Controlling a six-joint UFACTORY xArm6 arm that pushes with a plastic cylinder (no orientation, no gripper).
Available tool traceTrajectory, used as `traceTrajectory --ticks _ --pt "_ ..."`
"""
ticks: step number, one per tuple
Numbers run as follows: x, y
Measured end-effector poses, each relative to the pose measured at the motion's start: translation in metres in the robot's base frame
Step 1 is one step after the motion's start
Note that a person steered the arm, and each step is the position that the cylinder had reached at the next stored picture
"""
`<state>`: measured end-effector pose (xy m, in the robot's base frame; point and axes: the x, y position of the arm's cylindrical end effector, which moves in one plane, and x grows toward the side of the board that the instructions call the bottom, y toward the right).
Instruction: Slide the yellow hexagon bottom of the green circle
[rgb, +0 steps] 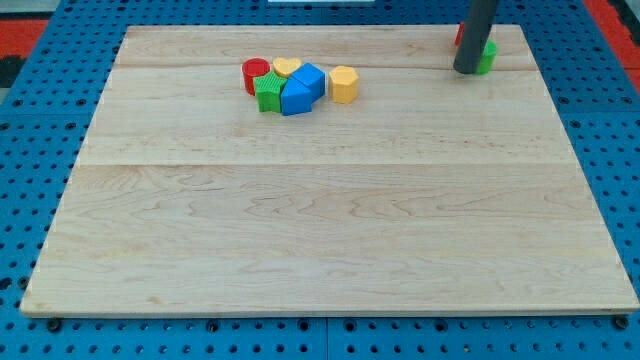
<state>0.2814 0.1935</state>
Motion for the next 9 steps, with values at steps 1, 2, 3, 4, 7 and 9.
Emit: traceTrajectory --ticks 1,2,3,4,7,9 --pt "0.011 0.002" --pt "0.027 -0.013" --pt "0.024 -0.072" --pt "0.004 -0.109" --pt "0.004 -0.194" --pt "0.043 -0.176"
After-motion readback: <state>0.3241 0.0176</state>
